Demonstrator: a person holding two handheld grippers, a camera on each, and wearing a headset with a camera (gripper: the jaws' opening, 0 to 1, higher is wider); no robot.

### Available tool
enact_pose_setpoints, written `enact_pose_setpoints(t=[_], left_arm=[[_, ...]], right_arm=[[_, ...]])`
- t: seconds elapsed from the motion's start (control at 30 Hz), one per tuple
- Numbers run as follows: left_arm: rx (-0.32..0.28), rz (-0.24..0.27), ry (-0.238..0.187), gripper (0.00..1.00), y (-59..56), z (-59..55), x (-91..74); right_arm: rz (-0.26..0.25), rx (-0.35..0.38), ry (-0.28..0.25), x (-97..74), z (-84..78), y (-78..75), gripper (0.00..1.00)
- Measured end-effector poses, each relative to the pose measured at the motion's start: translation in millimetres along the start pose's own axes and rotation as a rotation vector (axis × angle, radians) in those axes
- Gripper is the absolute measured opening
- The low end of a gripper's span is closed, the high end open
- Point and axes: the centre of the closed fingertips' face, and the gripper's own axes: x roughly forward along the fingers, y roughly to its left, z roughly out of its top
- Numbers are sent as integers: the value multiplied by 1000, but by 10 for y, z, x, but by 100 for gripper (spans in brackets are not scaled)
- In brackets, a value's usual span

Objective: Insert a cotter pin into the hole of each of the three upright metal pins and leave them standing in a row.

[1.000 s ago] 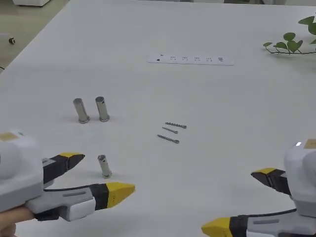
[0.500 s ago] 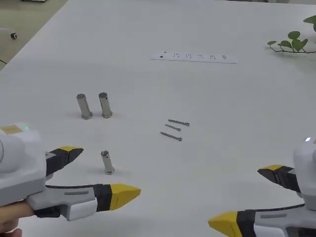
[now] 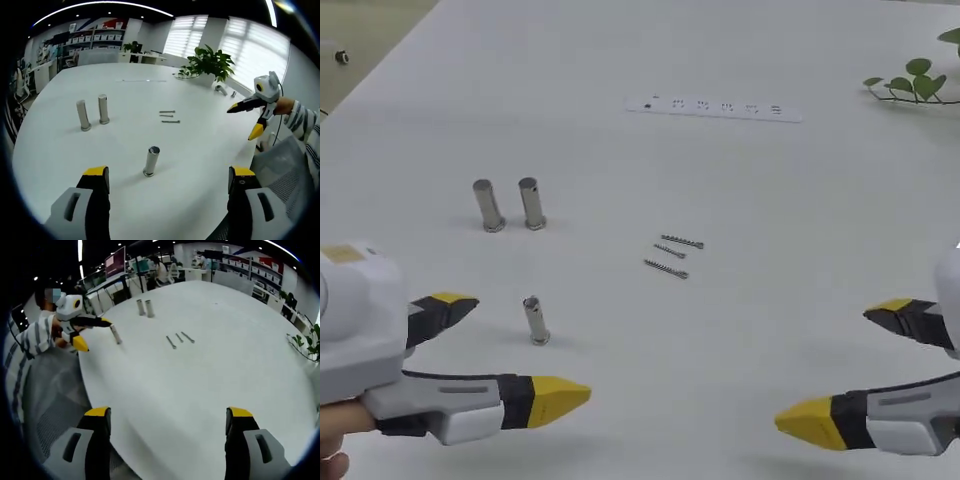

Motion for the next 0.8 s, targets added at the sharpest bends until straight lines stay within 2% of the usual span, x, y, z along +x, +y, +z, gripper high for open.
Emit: enact_pose_setpoints(t=[0.13, 0.47, 0.67, 0.8], left_arm=[[-7, 8, 19, 99, 45, -36, -20], [-12, 16, 28, 99, 98, -64, -75], [-11, 18, 27, 99, 119, -69, -133], [15, 4, 39, 97, 108, -100, -149]], right_arm=[[17, -26, 10, 8, 64, -33, 96], [50, -130, 52, 33, 276, -63, 95], [97, -209, 68, 82, 374, 6, 94], [131, -261, 103, 114, 386, 64, 94]])
